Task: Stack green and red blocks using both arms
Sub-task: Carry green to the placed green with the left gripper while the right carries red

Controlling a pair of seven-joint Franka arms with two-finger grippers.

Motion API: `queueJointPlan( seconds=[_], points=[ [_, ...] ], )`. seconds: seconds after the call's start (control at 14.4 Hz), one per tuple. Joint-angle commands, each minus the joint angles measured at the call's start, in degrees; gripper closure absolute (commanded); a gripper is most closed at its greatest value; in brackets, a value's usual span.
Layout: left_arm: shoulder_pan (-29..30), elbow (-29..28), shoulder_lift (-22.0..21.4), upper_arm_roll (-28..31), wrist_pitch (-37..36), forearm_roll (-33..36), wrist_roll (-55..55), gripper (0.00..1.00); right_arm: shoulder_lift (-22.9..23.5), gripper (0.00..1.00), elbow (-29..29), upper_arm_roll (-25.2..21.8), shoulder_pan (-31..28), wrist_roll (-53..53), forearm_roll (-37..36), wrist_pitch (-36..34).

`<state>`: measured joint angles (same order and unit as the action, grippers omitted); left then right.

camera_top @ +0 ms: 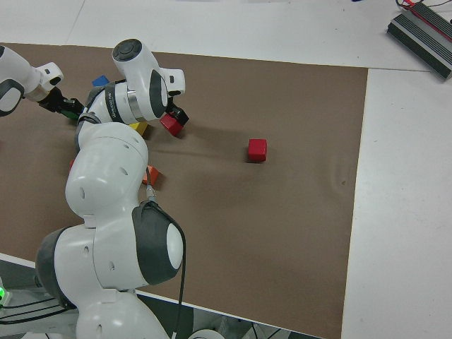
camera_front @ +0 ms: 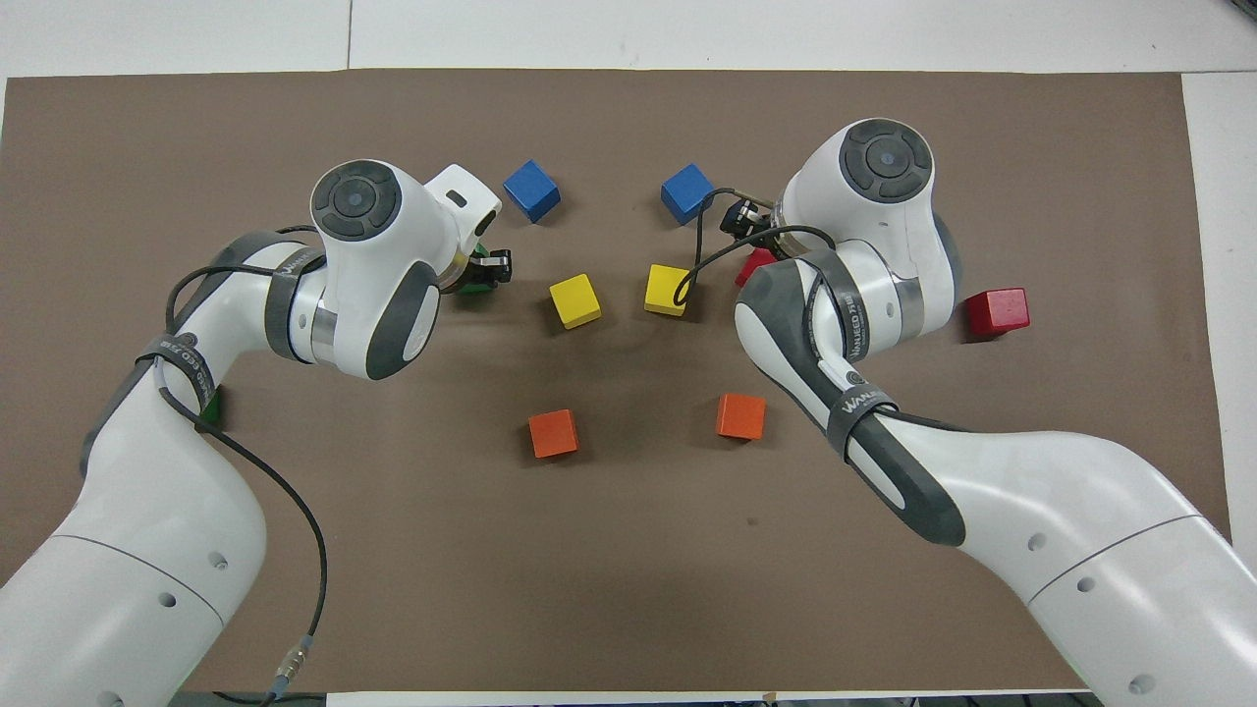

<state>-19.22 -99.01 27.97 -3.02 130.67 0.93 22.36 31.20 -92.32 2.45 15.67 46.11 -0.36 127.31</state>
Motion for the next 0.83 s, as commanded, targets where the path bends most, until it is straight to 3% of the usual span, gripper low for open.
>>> queueJointPlan(
  seconds=[0.0, 0.28, 0.49, 0.69, 0.76],
  points=[
    [1.2, 1.2, -3.8, 0.6, -4.9, 0.7, 1.1, 1.00, -2.2, 0.00, -3.1, 0.0, 0.5, 2.1, -0.2, 1.6],
    [6.5, 0.8, -9.8, 0.4, -10.3, 0.7, 0.2, 1.00, -2.4, 0.00, -4.0, 0.0, 0.9, 2.5, -0.2, 2.4],
    [10.9, 0.1, -13.6, 0.5, -15.9, 0.6, -7.4, 1.00, -2.4, 0.01, -4.0, 0.0, 0.9, 2.4, -0.2, 2.4],
    [17.0, -3.5, -17.9, 0.4, -17.6, 0.4, -15.9, 1.00, -3.1, 0.12, -6.5, 0.0, 0.9, 2.0, -0.3, 5.1],
    [18.9, -4.9, -19.0, 0.5, -17.6, -0.3, -18.0, 1.00, -3.1, 0.20, -6.9, 0.0, 0.9, 1.8, -0.3, 5.5]
  ],
)
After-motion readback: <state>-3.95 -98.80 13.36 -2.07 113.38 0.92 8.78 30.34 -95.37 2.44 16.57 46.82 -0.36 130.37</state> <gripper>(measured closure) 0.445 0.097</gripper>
